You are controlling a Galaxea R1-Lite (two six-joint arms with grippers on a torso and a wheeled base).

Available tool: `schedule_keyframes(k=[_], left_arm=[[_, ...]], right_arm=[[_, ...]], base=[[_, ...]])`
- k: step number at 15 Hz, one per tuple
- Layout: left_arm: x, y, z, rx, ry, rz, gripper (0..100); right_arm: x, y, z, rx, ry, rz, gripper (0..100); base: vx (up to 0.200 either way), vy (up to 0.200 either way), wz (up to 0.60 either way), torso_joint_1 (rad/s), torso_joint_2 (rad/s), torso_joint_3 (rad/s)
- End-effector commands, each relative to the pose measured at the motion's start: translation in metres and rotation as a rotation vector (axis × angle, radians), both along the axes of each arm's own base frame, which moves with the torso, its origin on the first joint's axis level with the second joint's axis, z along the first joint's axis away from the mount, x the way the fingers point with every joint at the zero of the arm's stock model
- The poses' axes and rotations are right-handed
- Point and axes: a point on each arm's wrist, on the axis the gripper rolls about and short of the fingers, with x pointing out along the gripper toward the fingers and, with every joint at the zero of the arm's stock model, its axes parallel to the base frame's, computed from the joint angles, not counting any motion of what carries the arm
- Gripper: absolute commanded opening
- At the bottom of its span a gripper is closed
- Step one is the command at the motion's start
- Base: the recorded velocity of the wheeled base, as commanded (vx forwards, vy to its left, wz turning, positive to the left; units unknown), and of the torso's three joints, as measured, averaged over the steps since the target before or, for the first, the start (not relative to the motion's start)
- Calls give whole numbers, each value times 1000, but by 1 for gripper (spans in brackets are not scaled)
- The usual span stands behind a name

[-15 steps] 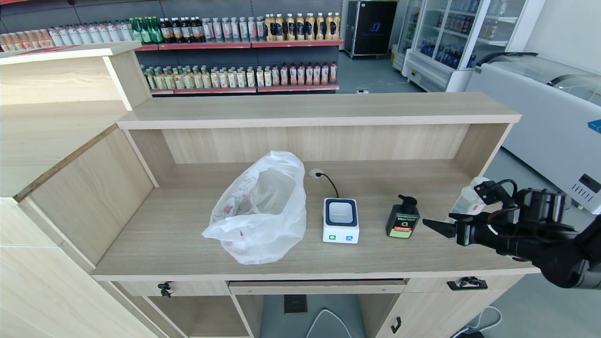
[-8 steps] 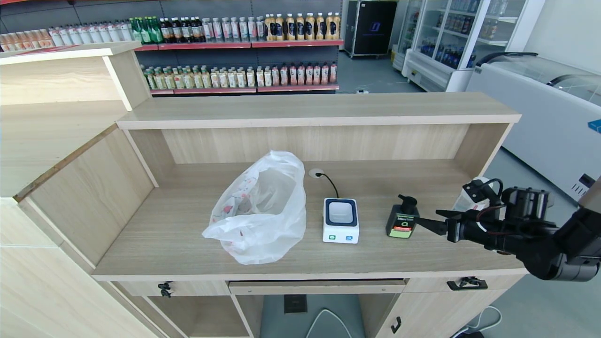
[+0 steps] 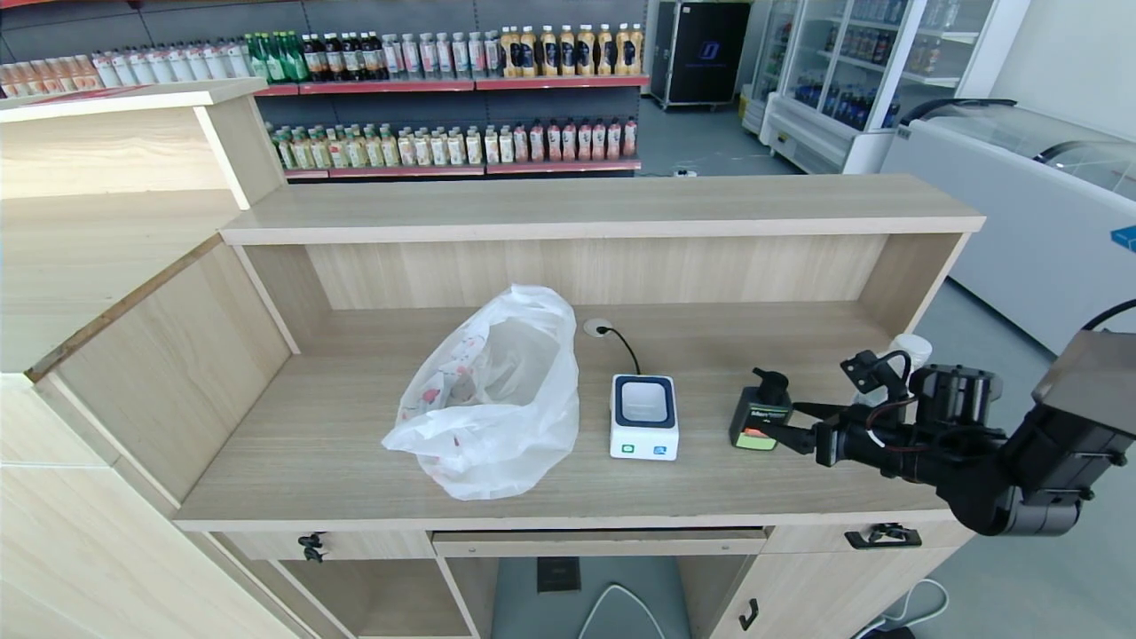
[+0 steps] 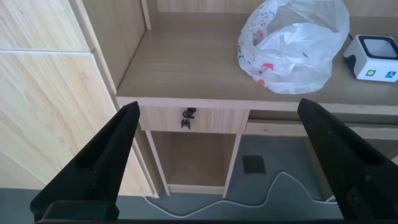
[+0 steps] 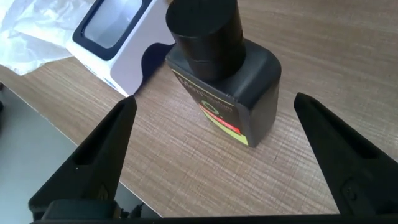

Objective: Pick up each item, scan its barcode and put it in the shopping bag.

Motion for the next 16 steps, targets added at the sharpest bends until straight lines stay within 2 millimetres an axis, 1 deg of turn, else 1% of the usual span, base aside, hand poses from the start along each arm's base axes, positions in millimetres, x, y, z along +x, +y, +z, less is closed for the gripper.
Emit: schedule_keyframes(k=[1,8,15,16], left_arm=[[0,0,0,-1,0,1,100],[0,0,0,-1,0,1,100],[0,0,0,-1,0,1,100],[0,0,0,-1,0,1,100]], right_arm=[[4,3,-6,1,6,10,100],[22,13,-10,19,-42,83,100],[35,19,-24,31,-45,133,100],[39,21,-24,32,-53,138,100]], base=[[0,0,0,0,0,0],[0,0,0,0,0,0],[0,0,0,0,0,0],[0,0,0,0,0,0]])
